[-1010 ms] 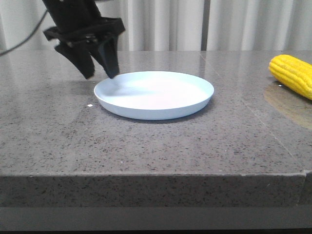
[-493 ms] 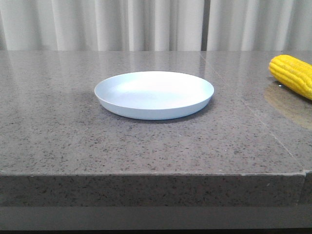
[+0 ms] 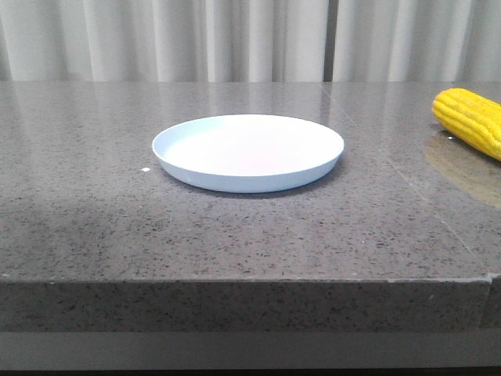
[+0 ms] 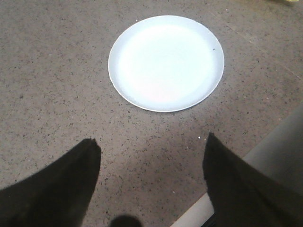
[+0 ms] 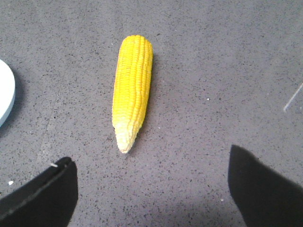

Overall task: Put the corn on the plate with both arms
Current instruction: 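Lower the open right gripper over the yellow corn cob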

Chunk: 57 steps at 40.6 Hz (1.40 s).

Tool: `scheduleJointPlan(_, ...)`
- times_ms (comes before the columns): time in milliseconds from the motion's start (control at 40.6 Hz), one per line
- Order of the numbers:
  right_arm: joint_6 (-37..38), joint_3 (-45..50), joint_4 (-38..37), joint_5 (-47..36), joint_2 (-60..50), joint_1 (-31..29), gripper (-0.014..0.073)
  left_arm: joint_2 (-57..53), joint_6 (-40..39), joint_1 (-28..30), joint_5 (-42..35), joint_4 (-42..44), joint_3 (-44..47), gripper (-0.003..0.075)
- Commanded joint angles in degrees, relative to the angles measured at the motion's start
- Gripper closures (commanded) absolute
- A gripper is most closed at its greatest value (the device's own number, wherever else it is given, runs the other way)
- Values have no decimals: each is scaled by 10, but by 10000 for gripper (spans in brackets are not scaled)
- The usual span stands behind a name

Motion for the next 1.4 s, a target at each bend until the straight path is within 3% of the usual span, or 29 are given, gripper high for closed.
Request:
scheduleJointPlan(0,-1,-13,3,-38,3,1,-70,-53,-7,-5,-52,-3,31,260)
scheduleJointPlan(345,-1,-13,3,-39,3,1,-70,-185,-7,-4,-96,-3,136,260)
scheduleJointPlan(788,-2,-31,3,-83,22,1,-70,-193,-7,-4,-98,-3,142,260)
scheduleJointPlan(1133,-7,-205,9,91,237,27,-70,-193,-7,-4,-98,-3,142,260)
scheduleJointPlan(1379,-7,-323,0,137,395,30,-70,-193,-7,-4,-98,-3,142,260)
